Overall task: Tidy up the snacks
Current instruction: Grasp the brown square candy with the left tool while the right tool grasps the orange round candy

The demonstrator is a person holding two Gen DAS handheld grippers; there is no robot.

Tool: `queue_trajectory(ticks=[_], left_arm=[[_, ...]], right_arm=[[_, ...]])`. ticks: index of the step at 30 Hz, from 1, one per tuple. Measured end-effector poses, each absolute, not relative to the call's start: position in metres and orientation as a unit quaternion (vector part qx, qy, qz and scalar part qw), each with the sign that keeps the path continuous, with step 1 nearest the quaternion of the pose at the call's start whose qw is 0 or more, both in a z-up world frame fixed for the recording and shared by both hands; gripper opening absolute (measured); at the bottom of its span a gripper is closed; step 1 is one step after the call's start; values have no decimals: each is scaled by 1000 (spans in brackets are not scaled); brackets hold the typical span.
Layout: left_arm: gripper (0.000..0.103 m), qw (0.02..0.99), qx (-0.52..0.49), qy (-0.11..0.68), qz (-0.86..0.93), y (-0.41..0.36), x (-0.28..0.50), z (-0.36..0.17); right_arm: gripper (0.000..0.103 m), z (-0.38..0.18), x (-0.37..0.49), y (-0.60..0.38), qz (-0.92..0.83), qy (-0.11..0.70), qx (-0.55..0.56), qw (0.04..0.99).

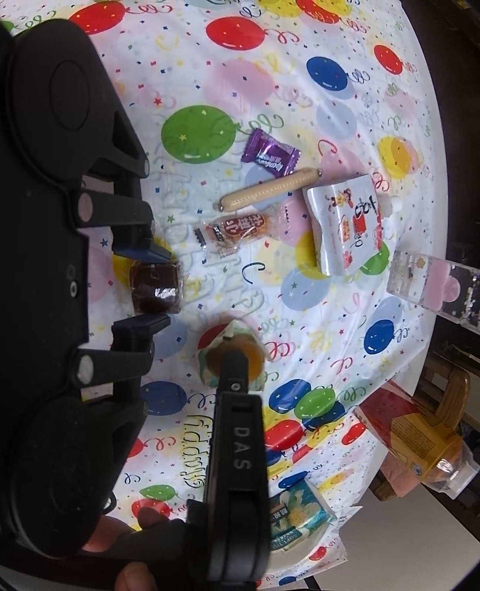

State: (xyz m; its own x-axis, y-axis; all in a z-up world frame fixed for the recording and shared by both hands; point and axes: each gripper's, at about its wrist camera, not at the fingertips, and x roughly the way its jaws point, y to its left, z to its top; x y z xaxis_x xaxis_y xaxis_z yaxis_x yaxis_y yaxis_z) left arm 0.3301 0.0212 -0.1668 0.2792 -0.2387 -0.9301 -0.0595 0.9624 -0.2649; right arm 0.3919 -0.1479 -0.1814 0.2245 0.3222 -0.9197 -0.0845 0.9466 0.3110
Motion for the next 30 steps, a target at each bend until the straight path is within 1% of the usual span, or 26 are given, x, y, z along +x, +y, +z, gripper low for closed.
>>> queue_trajectory(ticks=[3, 4, 5, 6, 9, 15, 20, 21, 22, 23, 24, 25, 27, 30], left_arm=[[28, 793, -128, 593, -59, 24, 326, -161], [28, 794, -128, 592, -59, 25, 325, -159], [28, 794, -129, 591, -61, 26, 323, -157], [28, 795, -130, 589, -63, 26, 321, -155], [28, 796, -130, 587, -69, 28, 316, -150], [28, 800, -127, 582, -72, 31, 305, -143], [28, 801, -131, 580, -68, 38, 298, -141], [28, 801, -133, 580, -68, 40, 297, -141], [28, 801, -134, 580, -67, 41, 296, -141], [28, 801, -135, 579, -67, 42, 296, -140], [28, 801, -136, 579, -67, 43, 296, -140], [28, 802, -137, 578, -66, 44, 295, -139], [28, 802, -140, 577, -65, 46, 295, -139], [28, 802, -143, 576, -63, 48, 296, -139]], right_arm=[[29, -175, 387, -152, 135, 603, 100, 780], [25, -172, 384, -153, 137, 602, 100, 780], [16, -169, 382, -154, 140, 600, 102, 781], [3, -165, 380, -157, 146, 599, 109, 780], [2, -155, 374, -160, 152, 594, 107, 782], [3, -156, 367, -161, 159, 596, 115, 779], [7, -161, 370, -153, 161, 600, 117, 775], [12, -162, 371, -151, 161, 602, 112, 774], [24, -163, 371, -149, 162, 603, 106, 774], [31, -163, 371, -147, 164, 601, 100, 776], [47, -164, 372, -146, 166, 598, 95, 778], [59, -164, 373, -145, 165, 595, 91, 781], [64, -165, 375, -145, 163, 595, 90, 782], [65, -173, 381, -144, 153, 605, 86, 777]])
